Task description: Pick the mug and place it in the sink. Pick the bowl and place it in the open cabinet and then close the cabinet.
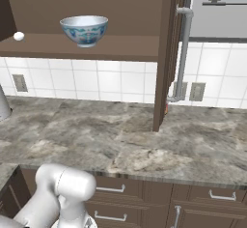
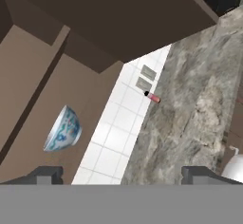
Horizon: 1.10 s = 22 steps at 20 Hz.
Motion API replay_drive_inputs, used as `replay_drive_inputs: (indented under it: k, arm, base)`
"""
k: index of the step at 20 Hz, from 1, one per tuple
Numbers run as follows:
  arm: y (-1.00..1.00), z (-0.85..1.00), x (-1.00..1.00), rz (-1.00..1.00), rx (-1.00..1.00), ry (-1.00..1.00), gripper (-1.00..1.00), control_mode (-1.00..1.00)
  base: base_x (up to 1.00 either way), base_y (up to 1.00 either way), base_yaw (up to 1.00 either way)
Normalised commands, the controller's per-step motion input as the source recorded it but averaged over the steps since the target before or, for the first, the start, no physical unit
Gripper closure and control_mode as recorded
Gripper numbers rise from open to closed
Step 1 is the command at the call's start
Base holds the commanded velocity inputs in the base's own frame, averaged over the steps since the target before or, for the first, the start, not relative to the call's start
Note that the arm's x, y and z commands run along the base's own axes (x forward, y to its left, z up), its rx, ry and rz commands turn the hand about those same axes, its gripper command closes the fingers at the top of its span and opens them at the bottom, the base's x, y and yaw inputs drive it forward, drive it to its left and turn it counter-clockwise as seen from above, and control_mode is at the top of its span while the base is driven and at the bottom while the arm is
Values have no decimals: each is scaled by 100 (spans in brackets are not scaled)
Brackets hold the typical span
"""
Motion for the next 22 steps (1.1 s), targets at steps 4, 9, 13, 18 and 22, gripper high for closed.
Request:
replay_drive_inputs:
  k: [4, 9, 13, 18, 22]
  arm:
    - [-1, -3, -67, 0, 3, 0, -100, -100]
    - [-32, 0, -31, 0, 3, 0, -100, -100]
    - [-61, 5, -4, 0, 5, 0, -100, -100]
    - [-66, 7, 0, 0, 5, 0, -100, -100]
    - [-58, 4, 0, 5, 3, 0, -100, -100]
  base:
    - [0, 0, 0]
    - [0, 0, 0]
    - [0, 0, 0]
    - [0, 0, 0]
    - [0, 0, 0]
